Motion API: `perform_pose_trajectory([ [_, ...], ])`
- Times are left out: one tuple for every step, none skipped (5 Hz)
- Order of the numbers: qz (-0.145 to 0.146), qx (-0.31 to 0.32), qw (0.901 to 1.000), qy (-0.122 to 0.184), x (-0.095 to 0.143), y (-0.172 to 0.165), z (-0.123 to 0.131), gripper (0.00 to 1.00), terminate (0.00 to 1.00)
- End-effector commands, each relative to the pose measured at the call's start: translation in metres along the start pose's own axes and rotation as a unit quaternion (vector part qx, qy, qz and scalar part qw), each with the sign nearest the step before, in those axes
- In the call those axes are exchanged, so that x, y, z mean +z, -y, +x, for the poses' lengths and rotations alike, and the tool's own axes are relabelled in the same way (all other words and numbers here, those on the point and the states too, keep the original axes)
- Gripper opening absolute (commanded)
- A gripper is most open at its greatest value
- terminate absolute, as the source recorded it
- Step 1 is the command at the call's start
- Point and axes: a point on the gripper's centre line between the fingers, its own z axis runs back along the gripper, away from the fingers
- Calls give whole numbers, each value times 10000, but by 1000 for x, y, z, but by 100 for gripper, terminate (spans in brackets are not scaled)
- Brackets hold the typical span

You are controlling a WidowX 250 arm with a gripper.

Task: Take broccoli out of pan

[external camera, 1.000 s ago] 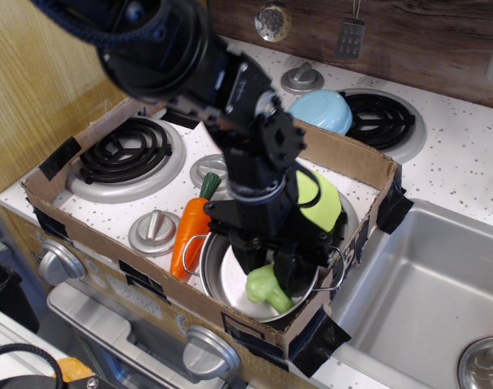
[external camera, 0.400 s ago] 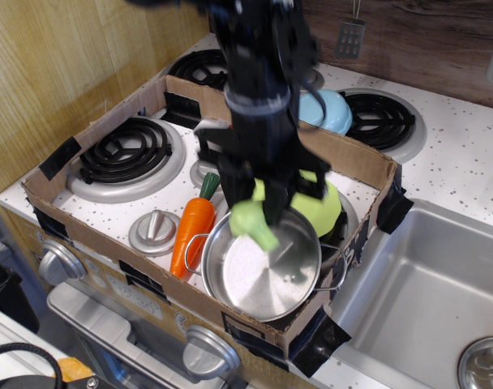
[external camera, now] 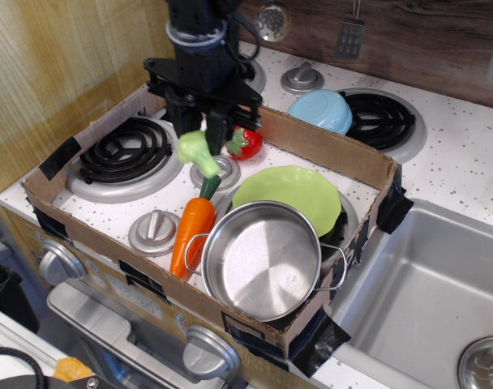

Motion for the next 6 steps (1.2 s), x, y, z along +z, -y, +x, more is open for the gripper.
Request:
perform_pose_trajectory([
  [203,499,9970,564,-21,-25,4,0,0],
  [233,341,9965,722,-42,-42,2,0,0],
  [351,209,9972,633,-50,-52,-2,0,0],
  [402,155,9975,553,-61,-59,-4,0,0],
  [423,127,9975,554,-72,-67,-4,0,0],
  [469,144,9967,648,-78,-68,-4,100,0],
])
